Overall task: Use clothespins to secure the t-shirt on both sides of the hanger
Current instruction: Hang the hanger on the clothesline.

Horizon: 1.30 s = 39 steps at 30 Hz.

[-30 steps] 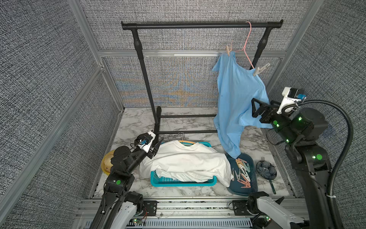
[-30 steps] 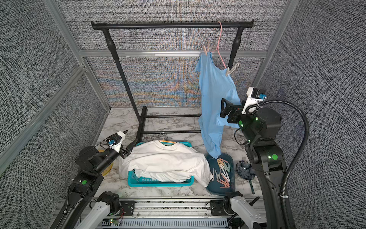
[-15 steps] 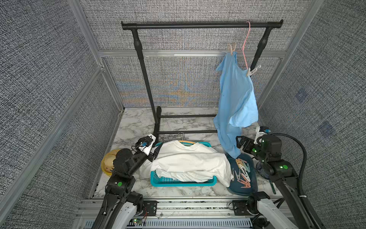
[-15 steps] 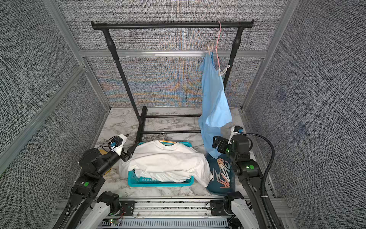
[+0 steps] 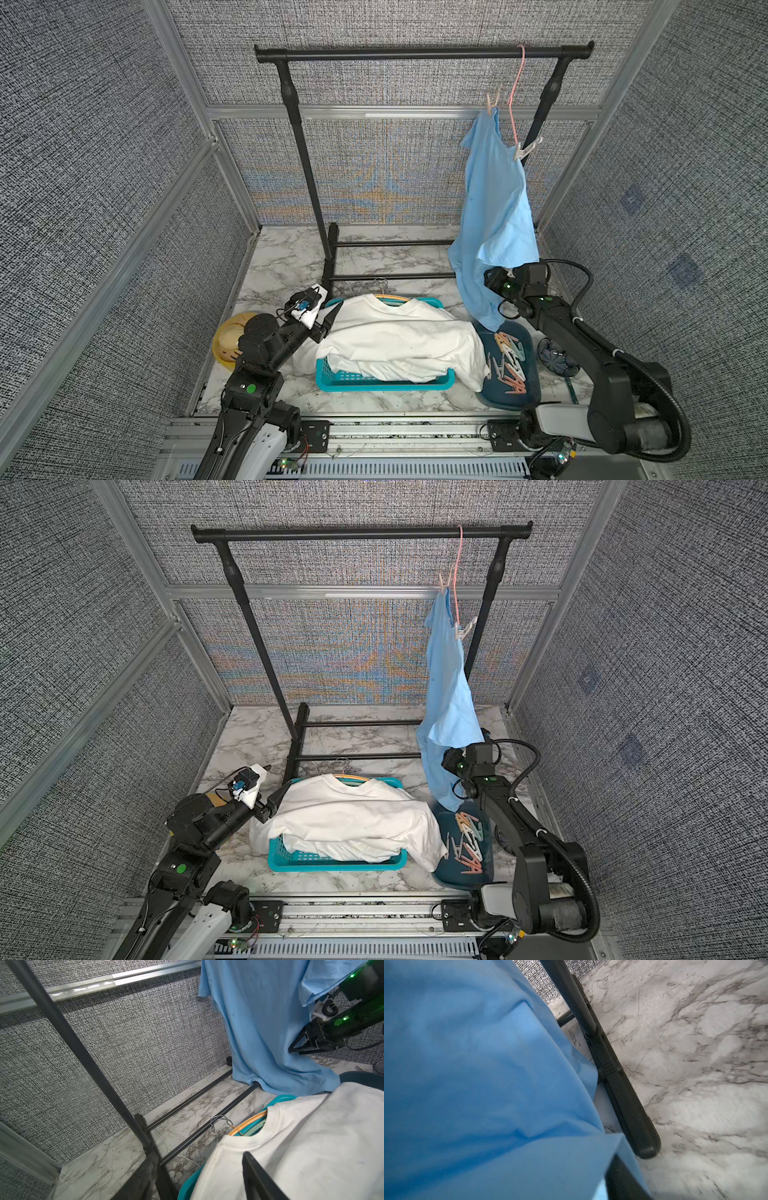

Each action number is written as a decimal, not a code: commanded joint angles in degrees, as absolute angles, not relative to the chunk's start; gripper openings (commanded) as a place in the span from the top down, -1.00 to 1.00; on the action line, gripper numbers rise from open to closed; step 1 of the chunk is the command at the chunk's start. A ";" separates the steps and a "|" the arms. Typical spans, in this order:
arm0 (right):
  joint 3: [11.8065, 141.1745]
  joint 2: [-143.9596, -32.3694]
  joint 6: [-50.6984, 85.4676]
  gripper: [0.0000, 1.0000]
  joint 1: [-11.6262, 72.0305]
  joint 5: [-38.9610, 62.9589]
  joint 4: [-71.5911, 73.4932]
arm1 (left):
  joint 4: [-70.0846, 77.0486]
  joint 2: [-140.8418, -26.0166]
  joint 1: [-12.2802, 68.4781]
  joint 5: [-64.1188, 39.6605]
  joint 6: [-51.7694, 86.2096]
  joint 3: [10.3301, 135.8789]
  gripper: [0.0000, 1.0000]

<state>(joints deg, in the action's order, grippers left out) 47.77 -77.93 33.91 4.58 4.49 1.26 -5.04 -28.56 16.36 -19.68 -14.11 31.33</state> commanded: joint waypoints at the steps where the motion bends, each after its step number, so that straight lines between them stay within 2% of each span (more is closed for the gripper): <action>1: 50.64 -80.76 34.75 0.90 4.66 8.88 11.08 | -5.18 -28.57 16.34 -20.21 -14.13 31.38 -0.29; 2: 51.83 -81.78 35.17 1.00 4.70 9.56 12.86 | -5.19 -28.57 16.34 -20.21 -14.24 31.38 -0.29; 8: 59.38 -87.19 35.20 1.00 4.92 11.69 19.84 | -4.25 -28.80 16.35 -20.06 -14.20 30.87 -0.28; 17: 59.37 -90.83 32.91 1.00 5.01 10.91 15.34 | -4.61 -28.48 16.33 -19.77 -14.12 30.80 -0.29; 21: 57.41 -86.84 32.66 0.84 4.58 4.11 8.27 | -6.48 -28.54 16.30 -19.86 -14.88 31.75 -0.29; 24: 52.87 -80.54 31.83 0.60 3.80 0.72 4.97 | -8.63 -28.55 16.27 -19.68 -16.13 32.81 -0.29; 29: 48.82 -65.97 27.83 0.28 1.70 0.09 -5.62 | -13.49 -30.42 16.32 -19.64 -17.13 35.43 -0.32; 33: 50.03 -55.10 27.04 0.09 1.58 -0.68 -19.48 | -15.52 -33.64 16.35 -20.56 -16.38 38.08 -0.32; 37: 55.82 -51.01 30.98 0.01 1.58 -1.20 -37.00 | -14.60 -35.59 16.29 -18.96 -12.30 39.98 -0.34; 39: 56.60 -50.67 34.92 0.01 1.58 0.47 -44.49 | -13.04 -35.77 16.31 -17.09 -9.53 39.37 -0.48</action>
<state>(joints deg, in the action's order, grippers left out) 55.70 -51.07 30.20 1.54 0.01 -27.55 -14.85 -35.51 16.34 -19.42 -13.80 39.40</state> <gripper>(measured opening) 0.498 0.711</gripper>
